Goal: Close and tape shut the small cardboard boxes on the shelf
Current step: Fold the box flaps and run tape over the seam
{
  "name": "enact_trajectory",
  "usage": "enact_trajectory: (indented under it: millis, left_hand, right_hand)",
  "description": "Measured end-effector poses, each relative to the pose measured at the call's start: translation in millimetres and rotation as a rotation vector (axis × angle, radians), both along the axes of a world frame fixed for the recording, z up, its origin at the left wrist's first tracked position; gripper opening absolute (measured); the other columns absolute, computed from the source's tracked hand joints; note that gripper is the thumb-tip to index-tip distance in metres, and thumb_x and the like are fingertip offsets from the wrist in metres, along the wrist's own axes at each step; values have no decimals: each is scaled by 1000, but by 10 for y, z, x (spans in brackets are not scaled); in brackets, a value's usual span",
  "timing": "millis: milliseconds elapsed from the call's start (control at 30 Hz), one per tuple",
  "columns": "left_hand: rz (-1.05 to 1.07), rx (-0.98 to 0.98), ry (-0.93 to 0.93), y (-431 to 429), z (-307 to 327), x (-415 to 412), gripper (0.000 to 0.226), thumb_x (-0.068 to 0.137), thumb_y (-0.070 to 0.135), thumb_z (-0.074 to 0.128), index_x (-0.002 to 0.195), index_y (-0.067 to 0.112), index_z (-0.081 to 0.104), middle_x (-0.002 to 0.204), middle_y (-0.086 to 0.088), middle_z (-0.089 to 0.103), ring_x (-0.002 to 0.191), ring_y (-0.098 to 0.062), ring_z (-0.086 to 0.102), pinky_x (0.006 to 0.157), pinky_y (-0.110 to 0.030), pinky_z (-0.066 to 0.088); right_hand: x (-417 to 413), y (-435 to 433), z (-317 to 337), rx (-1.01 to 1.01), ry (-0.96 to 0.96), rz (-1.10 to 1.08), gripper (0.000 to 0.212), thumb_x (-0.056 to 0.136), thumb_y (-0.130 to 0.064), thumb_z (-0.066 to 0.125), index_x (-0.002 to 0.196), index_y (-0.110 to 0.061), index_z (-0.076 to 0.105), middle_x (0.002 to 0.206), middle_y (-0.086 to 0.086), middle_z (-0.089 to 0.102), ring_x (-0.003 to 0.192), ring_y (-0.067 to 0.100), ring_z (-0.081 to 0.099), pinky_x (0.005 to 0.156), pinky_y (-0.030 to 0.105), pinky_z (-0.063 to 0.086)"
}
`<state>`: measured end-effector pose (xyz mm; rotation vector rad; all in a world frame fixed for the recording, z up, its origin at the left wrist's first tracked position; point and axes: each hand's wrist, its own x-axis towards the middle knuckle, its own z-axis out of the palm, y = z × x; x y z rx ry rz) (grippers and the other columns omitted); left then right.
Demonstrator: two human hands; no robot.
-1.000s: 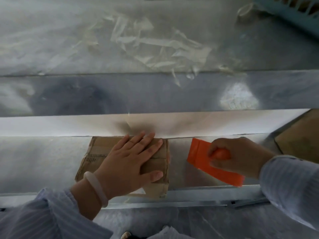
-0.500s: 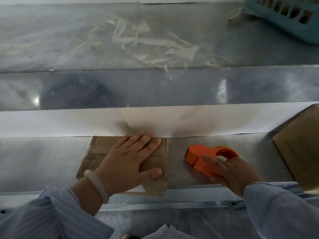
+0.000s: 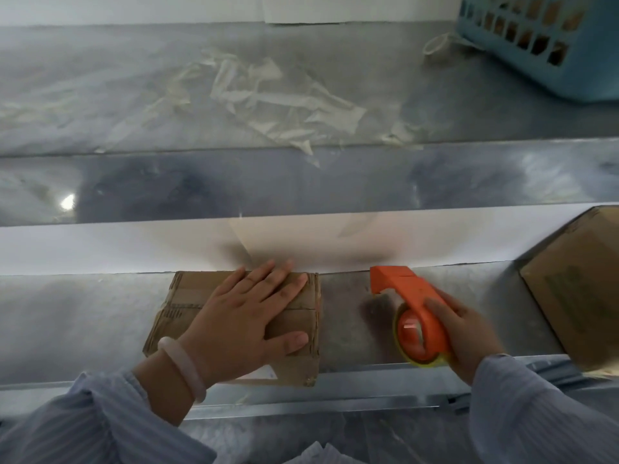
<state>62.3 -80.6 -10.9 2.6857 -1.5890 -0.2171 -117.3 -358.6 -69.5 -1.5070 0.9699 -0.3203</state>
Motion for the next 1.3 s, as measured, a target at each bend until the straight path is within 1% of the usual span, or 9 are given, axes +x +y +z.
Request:
enact_trajectory:
  millis: [67,133,233,400,633,867,1000,1133,1300]
  left_hand:
    - [5,-15,18,-1,-2,3,87,70,89,-19,147,48,-17,158,18,-23,147,-5,-20,118,-32,-16]
    - [1,-8,22,0,-10,13,85,71,89,-17,146,49,-17,158,17,-22,147,-5,-20,118,-32,-17]
    - [-5,10,3,2,-33,30,84,71,89,-18,145,50,-20,158,17,-23,146,-4,-22,118,-31,-17]
    - [-4,5,14,7,-35,33,83,73,89,-14,146,51,-17,157,19,-24,146,-3,-21,117,-30,-18]
    - [-10,-27,18,28,-71,44,82,81,87,-2,151,46,-9,160,19,-14,149,-6,-10,120,-33,-10]
    - [-10,-25,15,13,-36,20,86,77,88,-10,150,44,-14,159,18,-19,148,-5,-14,119,-32,-13]
    - [-9,-52,24,11,-49,24,87,80,87,-5,153,40,-8,161,16,-11,150,-7,-7,120,-34,-8]
    - [-6,-13,2,4,-18,2,85,73,86,-16,146,43,-23,156,18,-24,146,-4,-18,120,-34,-12]
    - [-30,-66,-4,25,-50,-5,85,90,80,8,156,27,11,162,7,8,150,-15,13,117,-37,2]
  right_hand:
    - [-26,12,-120,332,-95,-171,23,90,-36,63,104,-20,71,106,17,73,90,29,71,86,50,57]
    - [-48,41,-258,587,-187,-248,51,80,-44,66,112,-4,67,111,22,70,95,32,70,83,48,58]
    - [-79,6,-440,623,-251,-360,105,39,-55,92,123,0,62,120,25,66,112,38,63,97,58,49]
    - [-134,-190,-440,241,-95,-368,38,86,-44,68,98,-8,73,94,17,72,92,33,67,90,46,54]
    - [-118,-383,-278,-341,509,-169,49,101,-45,41,80,-10,67,71,10,59,67,24,53,70,34,41]
    - [-162,-556,-255,-324,399,-247,43,104,-34,33,102,-10,69,86,5,70,91,31,62,87,42,48]
    - [-135,-227,39,-688,133,-345,35,102,-24,39,130,-15,58,124,10,62,112,25,56,94,38,44]
    - [131,662,225,-587,-220,95,41,97,-37,41,137,-35,50,135,-7,54,121,8,50,104,41,43]
    - [433,1513,210,-312,-270,585,72,90,-57,27,152,-29,5,160,-18,2,146,-8,-1,118,13,4]
